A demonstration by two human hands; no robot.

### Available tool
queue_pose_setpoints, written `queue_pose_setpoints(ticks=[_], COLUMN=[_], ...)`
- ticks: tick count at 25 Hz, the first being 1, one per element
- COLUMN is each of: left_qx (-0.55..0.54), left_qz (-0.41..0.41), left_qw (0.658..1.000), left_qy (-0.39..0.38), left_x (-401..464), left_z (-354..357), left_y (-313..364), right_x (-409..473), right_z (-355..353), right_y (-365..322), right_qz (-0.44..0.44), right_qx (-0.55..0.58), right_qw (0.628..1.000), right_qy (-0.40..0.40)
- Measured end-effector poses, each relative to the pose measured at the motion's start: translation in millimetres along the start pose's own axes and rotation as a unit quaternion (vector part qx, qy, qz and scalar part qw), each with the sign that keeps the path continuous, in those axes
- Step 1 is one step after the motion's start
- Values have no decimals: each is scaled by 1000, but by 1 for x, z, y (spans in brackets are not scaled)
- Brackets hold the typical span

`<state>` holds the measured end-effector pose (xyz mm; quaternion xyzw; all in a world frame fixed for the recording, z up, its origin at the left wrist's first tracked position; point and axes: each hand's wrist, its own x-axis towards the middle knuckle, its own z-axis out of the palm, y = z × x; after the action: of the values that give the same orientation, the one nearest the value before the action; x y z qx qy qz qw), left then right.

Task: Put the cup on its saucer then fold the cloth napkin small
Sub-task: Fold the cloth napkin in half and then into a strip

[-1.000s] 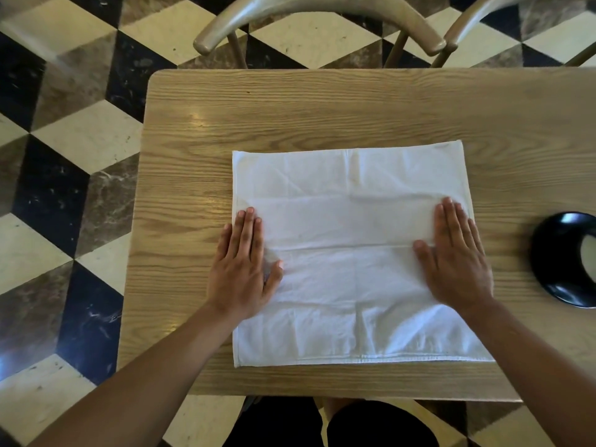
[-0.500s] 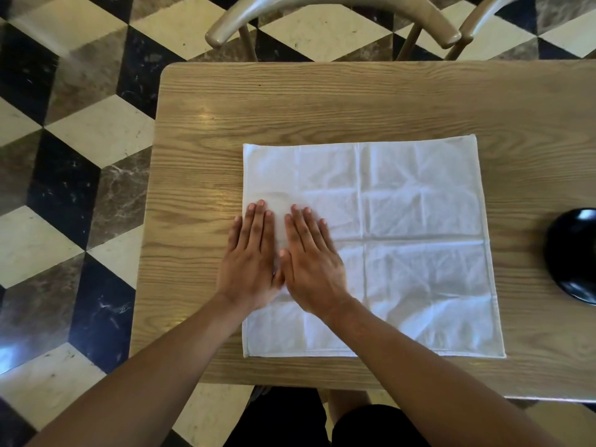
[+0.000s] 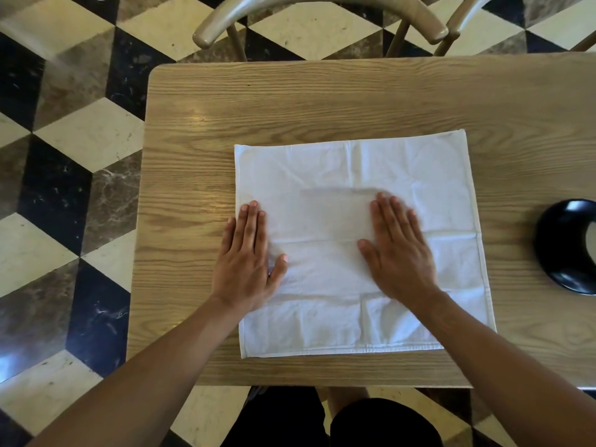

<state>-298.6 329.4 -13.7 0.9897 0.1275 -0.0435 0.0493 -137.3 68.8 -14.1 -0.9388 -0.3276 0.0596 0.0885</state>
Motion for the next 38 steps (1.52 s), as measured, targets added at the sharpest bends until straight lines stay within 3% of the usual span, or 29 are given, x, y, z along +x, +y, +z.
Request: queue_pose_setpoints(ticks=[6,13,16,23,26,31,38], left_qx=[-9,-48,-88,-53,-38,-19,-10], left_qz=[-1,-5,0,53,36,45,42], left_qw=[1000,998,996,997,999,999,999], left_qy=[-11,-40,-5,5,10,19,-11], left_x=[0,1,-8,-85,-91,-90,-91], left_z=[-2,-11,-16,3,8,11,10], left_y=[0,2,2,14,15,14,12], right_x=[-15,-15,-16,-58,-63,-74,-100], right_z=[-19,-27,-28,8,18,25,7], right_y=[73,66,26,-149,-175,-144,-12], right_qz=[69,96,126,-72,-77,-80,20], right_qx=[-15,24,98,123,101,63,4], right_qw=[998,995,987,988,990,994,999], right_qy=[-2,-16,-3,-53,-65,-49,-30])
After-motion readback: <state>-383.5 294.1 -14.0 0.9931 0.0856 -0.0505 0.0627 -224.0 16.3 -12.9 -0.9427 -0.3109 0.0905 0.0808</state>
